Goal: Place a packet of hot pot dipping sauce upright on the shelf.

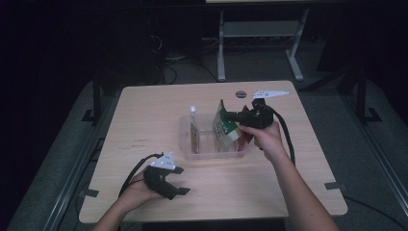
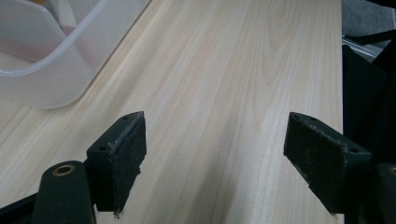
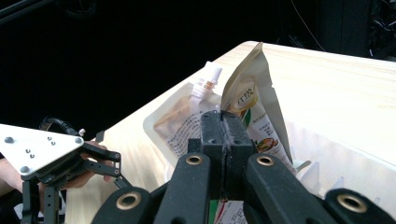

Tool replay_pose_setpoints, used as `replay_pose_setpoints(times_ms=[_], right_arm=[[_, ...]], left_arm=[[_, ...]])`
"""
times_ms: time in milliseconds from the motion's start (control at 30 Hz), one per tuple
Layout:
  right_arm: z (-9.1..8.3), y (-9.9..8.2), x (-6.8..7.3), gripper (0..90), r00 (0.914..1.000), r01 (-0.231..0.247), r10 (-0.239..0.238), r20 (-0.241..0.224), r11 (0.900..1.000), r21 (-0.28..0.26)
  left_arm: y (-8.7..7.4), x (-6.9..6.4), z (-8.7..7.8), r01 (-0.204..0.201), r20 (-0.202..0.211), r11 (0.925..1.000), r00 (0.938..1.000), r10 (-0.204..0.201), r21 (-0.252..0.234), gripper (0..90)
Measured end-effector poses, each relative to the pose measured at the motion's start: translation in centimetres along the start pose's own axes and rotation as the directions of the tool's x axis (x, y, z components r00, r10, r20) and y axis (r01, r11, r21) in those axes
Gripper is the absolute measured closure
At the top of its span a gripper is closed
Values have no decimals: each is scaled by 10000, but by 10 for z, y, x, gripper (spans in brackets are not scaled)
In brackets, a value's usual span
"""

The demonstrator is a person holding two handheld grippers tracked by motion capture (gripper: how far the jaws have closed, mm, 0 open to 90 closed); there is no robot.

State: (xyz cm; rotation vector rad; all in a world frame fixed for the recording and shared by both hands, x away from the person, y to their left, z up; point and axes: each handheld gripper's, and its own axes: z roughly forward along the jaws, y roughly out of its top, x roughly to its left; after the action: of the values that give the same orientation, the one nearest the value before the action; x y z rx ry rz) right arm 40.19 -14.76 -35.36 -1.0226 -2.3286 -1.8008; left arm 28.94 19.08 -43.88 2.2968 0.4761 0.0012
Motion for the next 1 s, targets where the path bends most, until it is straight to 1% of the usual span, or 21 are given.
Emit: replay_pose_setpoints(times_ms=[100, 167, 300, 400, 467, 533, 600, 667, 733, 767, 800, 833, 867, 900, 933, 967, 1000], right_arm=[[0, 0, 1, 876, 9997, 168, -169, 150, 9999, 37], [0, 0, 1, 854, 9992, 280, -281, 289, 9996, 58], [-1, 1, 3, 809, 9982, 411, -413, 426, 9991, 63], [-1, 1, 3, 756, 9977, 433, -435, 520, 9990, 60], [-2, 1, 3, 701, 9974, 442, -439, 575, 9990, -35], [-3, 2, 5, 635, 9967, 514, -510, 635, 9987, -37], [-3, 2, 7, 548, 9948, 633, -641, 790, 9979, 119], [-2, 1, 10, 464, 9908, 843, -874, 1030, 9959, 341], [-2, 1, 14, 399, 9880, 1036, -1086, 1095, 9933, 510], [-2, 0, 15, 364, 9871, 1109, -1166, 1098, 9922, 563], [-3, 0, 17, 325, 9850, 1192, -1266, 1171, 9905, 686], [-3, 0, 19, 292, 9823, 1318, -1406, 1237, 9883, 765], [-4, 0, 20, 262, 9807, 1383, -1485, 1275, 9867, 857], [-4, -1, 21, 243, 9800, 1391, -1506, 1300, 9858, 941], [-5, -1, 22, 228, 9787, 1405, -1537, 1358, 9848, 1020], [-6, -2, 22, 205, 9767, 1470, -1621, 1406, 9828, 1119], [-7, -3, 24, 189, 9745, 1507, -1677, 1490, 9814, 1192]], left_arm=[[0, 0, 0, -35, 18, 10000, 10000, 35, 25, 209], [0, 0, 0, -30, 25, 10000, 10000, 30, 27, 209], [0, 0, 1, 0, 15, 10000, 10000, 0, 6, 208], [0, 0, 1, 18, 10, 10000, 10000, -18, -6, 208], [0, 0, 0, -23, -11, 10000, 10000, 23, 1, 208], [0, 0, 0, 27, -9, 10000, 10000, -28, -26, 208], [0, 0, 0, 18, -12, 10000, 10000, -18, 2, 208], [0, 1, -1, 16, -41, 10000, 10000, -16, -31, 207], [0, 1, -1, 36, -66, 10000, 10000, -36, -42, 207], [0, 2, -3, -38, -86, 10000, 10000, 38, 32, 207], [0, 3, -3, -32, -115, 10000, 9999, 32, -6, 207], [0, 4, -4, 45, -124, 10000, 9999, -45, -12, 207], [-1, 6, -6, 13, -153, 10000, 9999, -13, 8, 207], [-1, 6, -7, 116, -182, 9999, 9998, -117, -68, 207], [-2, 7, -9, 51, -262, 10000, 9996, -51, -5, 206], [-2, 7, -10, 156, -293, 9998, 9994, -159, -87, 202], [-3, 8, -12, 122, -347, 9999, 9993, -123, -43, 201]])
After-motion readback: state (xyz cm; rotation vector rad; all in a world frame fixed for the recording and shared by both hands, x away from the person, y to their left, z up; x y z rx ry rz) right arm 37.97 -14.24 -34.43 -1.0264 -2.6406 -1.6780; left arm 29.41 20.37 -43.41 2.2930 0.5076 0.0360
